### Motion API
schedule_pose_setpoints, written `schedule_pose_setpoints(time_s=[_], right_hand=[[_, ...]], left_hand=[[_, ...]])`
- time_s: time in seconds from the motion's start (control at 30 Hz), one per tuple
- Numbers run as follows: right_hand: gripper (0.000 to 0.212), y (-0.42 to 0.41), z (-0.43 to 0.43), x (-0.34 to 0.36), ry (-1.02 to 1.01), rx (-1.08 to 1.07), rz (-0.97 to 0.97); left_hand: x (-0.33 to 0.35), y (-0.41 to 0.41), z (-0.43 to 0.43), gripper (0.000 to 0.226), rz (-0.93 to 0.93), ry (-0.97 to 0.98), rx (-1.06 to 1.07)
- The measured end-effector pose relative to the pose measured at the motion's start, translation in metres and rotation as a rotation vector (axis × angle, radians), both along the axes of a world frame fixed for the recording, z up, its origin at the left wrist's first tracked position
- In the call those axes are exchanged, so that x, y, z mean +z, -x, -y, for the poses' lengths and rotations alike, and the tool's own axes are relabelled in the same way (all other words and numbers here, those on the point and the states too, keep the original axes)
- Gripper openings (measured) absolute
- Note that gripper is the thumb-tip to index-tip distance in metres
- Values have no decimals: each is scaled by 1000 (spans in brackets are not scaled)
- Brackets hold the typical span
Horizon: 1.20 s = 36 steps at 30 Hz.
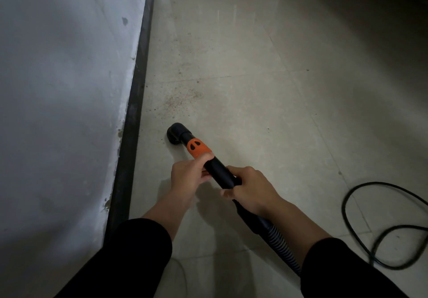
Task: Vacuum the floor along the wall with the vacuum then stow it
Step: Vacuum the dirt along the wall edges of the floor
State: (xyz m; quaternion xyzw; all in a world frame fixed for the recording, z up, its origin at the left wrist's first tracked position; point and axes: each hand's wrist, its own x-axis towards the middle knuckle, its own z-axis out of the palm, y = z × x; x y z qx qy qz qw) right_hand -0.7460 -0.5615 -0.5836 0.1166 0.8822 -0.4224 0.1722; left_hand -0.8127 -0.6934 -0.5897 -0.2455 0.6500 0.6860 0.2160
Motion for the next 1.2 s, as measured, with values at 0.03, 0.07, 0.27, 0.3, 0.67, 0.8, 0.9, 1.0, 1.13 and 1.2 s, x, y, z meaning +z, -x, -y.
schedule_pose_setpoints(time_s=[0.03,0.07,0.27,0.3,0.67,0.8,0.9,1.0,1.13,1.2], right_hand=[[22,0,1,0,0,6,-2],[21,0,3,0,-4,13,-3],[22,1,8,-1,11,42,7],[21,1,8,-1,13,46,7],[18,3,23,3,36,88,0],[19,6,31,2,34,103,-2],[20,7,38,0,26,116,-9],[20,12,44,-3,14,127,-16],[19,19,52,-7,14,143,-19],[19,23,55,-9,19,146,-22]], left_hand=[[-1,-1,1,14,-7,16,15],[-2,-2,1,13,-13,30,37],[-7,-9,4,12,-49,102,103],[-7,-10,5,12,-56,102,115],[-5,-14,18,11,-98,141,174],[-7,-14,23,12,-89,158,208],[-7,-12,27,13,-75,177,233],[-8,-9,31,15,-75,197,253],[-11,-3,37,19,-58,231,269],[-12,1,39,20,-59,233,276]])
